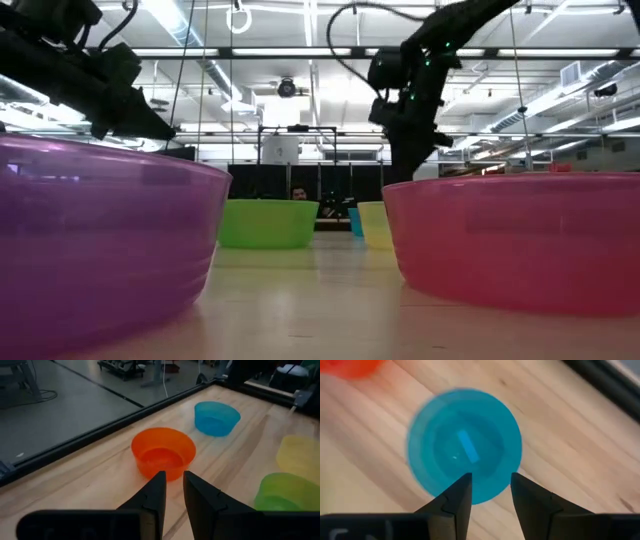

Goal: Nest bowls inside each other
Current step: Stack the blue bowl on the yellow bowl

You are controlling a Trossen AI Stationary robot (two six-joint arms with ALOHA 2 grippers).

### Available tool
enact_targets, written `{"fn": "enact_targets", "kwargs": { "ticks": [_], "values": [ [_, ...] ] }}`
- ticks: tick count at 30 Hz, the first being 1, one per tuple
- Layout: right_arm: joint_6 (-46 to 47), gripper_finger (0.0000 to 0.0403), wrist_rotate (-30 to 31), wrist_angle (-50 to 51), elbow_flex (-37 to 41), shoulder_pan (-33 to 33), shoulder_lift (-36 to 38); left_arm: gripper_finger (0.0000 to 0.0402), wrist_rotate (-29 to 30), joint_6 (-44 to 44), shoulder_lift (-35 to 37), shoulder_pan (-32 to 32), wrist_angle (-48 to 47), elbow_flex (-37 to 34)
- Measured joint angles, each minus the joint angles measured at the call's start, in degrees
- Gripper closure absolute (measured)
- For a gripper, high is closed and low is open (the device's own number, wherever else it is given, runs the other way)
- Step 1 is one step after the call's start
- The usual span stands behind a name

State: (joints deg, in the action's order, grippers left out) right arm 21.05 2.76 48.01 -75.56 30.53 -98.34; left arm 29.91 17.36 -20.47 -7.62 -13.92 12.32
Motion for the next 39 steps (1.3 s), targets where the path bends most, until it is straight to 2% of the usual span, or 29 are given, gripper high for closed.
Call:
{"fn": "enact_targets", "kwargs": {
  "ticks": [8,24,29,36,39],
  "values": [
    [-0.32,0.026,0.14,1.59,-0.01,2.61,-6.76,0.0322,-0.02,-0.09,-2.19,0.0,0.22,-0.04],
    [0.05,0.0265,-0.09,-2.22,-0.01,2.73,-12.46,0.032,-0.02,-0.01,-2.44,0.0,-0.08,-0.04],
    [1.4,0.0297,-0.09,-3.4,0.01,2.73,-12.64,0.0328,-0.02,0.26,-2.44,0.0,-0.22,-0.04],
    [3.28,0.0383,-0.51,-3.68,0.01,2.73,-12.26,0.0335,-0.02,0.37,-2.44,0.0,-1.32,-0.04],
    [3.39,0.0393,-0.63,-3.85,-0.05,2.73,-12.18,0.0333,0.0,0.46,-2.44,0.0,-1.96,-0.09]
  ]
}}
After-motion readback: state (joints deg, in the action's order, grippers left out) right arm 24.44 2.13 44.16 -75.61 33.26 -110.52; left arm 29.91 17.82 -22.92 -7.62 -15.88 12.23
